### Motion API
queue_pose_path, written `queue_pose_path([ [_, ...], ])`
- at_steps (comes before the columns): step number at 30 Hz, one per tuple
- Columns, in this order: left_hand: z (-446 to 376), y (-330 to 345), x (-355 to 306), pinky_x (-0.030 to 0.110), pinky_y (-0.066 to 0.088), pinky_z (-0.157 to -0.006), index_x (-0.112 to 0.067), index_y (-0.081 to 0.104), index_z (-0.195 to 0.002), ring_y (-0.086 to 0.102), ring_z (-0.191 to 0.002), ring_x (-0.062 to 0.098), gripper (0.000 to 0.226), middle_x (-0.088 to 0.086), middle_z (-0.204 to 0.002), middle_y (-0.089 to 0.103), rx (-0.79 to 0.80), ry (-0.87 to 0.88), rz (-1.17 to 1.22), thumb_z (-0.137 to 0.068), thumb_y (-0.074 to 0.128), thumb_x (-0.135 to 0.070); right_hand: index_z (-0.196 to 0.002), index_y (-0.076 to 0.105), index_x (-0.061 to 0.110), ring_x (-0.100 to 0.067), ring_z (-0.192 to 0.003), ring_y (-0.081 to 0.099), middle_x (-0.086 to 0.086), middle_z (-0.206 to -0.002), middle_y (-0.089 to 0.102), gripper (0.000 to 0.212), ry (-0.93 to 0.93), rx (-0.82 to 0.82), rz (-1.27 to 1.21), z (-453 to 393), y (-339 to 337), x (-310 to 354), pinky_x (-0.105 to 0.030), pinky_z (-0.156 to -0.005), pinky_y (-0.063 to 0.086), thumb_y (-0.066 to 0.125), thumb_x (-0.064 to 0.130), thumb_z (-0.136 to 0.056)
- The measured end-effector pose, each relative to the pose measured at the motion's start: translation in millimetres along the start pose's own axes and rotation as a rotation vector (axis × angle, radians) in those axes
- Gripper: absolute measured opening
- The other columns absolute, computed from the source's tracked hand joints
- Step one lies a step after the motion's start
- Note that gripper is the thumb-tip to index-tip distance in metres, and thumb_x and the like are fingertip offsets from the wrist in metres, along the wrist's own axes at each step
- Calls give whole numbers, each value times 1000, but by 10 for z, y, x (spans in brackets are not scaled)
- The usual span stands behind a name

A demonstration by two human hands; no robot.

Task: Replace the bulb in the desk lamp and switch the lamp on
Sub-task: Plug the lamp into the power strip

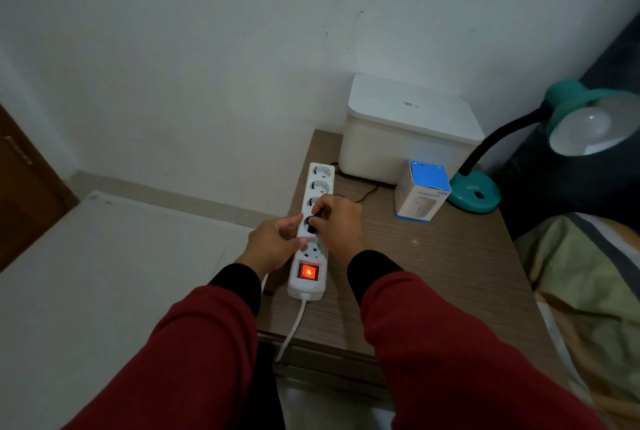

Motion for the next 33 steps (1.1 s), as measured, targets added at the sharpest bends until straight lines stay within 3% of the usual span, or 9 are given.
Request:
queue_pose_path([
  [6,79,15,-97,24,39,-102,-22,45,-139,52,-124,19,53,7,-135,56,-21,19,-114,-89,62,-19,-89,69,6,-12,-81,60,-8,-99,68,9,72,20,2,35,-6,-27,-6,-50,38,67,3,-81],
  [9,94,31,-144,24,36,-104,-22,40,-141,50,-127,18,52,6,-138,54,-10,36,-250,-92,56,-23,-103,68,7,-22,-100,65,-12,-110,68,24,56,139,79,0,-13,47,-16,-72,45,70,7,-79],
  [13,128,11,-230,22,38,-95,-15,54,-129,54,-120,22,38,7,-129,60,17,45,-473,-93,52,-26,-136,46,17,-29,-115,58,-16,-131,56,58,0,274,246,-17,-140,139,-32,-94,47,67,13,-82],
  [19,128,-234,-455,32,49,-90,-1,59,-116,59,-112,29,35,16,-125,58,-85,-56,-712,-90,53,-25,-118,59,2,-29,-113,58,-15,-124,61,30,-3,381,633,30,-553,242,-34,-89,47,50,17,-94],
  [23,197,-351,-820,33,49,-90,-1,59,-115,58,-113,30,30,17,-127,56,-177,-10,-790,-89,47,-12,-121,56,1,-30,-115,57,-15,-127,58,36,52,403,724,60,-803,211,-35,-90,47,57,22,-91],
  [28,281,-368,-1311,33,49,-89,-3,60,-115,59,-112,30,30,16,-126,58,-241,62,-853,-90,50,-15,-124,57,6,-29,-121,54,-12,-132,57,46,105,406,733,135,-1264,220,-35,-93,45,63,32,-87],
  [33,294,-207,-1745,34,48,-92,-3,57,-119,56,-116,30,34,15,-130,54,-248,120,-873,-90,52,-19,-127,54,6,-29,-119,56,-11,-133,56,55,159,382,750,138,-1789,118,-34,-87,44,65,39,-85],
])
Point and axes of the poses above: each hand's wrist, its own z-axis away from the middle knuckle, its own y-axis out of the palm, x = y × z, the point moved 8 cm from there along -z, towards the middle knuckle
